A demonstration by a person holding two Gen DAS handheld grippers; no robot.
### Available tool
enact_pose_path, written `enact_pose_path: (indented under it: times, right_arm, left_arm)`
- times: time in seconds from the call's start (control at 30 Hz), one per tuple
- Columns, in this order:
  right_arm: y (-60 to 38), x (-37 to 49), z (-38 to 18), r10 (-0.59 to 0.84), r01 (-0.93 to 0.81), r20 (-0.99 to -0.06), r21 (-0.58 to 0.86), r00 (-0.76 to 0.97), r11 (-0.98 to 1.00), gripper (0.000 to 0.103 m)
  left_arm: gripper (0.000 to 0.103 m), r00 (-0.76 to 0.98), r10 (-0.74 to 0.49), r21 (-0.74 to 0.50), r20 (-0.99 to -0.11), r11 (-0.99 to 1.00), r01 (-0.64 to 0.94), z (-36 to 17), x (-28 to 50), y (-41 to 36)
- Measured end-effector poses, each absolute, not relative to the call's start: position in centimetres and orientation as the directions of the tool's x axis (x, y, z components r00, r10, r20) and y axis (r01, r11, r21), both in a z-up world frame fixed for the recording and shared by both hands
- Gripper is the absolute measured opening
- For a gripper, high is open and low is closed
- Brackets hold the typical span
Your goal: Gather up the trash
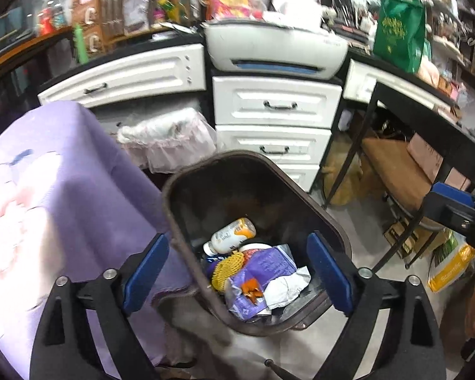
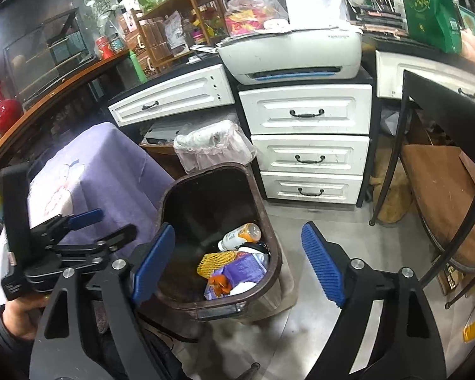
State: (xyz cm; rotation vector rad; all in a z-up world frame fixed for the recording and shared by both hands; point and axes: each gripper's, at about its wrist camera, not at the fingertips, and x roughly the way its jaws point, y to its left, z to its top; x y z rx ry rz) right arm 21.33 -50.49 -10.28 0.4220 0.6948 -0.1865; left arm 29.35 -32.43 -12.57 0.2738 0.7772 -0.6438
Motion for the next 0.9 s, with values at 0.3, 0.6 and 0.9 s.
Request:
enact_pose_path:
  times: [0.3, 0.6, 0.9]
  right_arm:
    - [-45.9, 20.4, -6.5, -0.059, 0.274, -0.599, 0.274, 0.798, 0.922, 0.094]
    - [-36.3, 17.7, -1.5, 0.016, 0.101, -0.477, 0.22, 0.879, 0.97, 0.097]
    - [-29.3, 12.4, 0.6, 0.11, -0.034, -0.414, 0.187, 0.903, 0.982, 0.097]
  left_arm:
    - [0.098, 0.687, -0.427, 0.009, -0.588, 0.846, 0.534, -7.2, 24.9, -24.6]
    - [0.098, 0.811, -0.322, 0.059, -0.489, 0.915, 0.399, -3.9, 18.3, -15.3]
    - [0.098, 0.881, -0.219, 0.053, -0.419, 0.963, 0.264, -1.4, 11.7, -9.1]
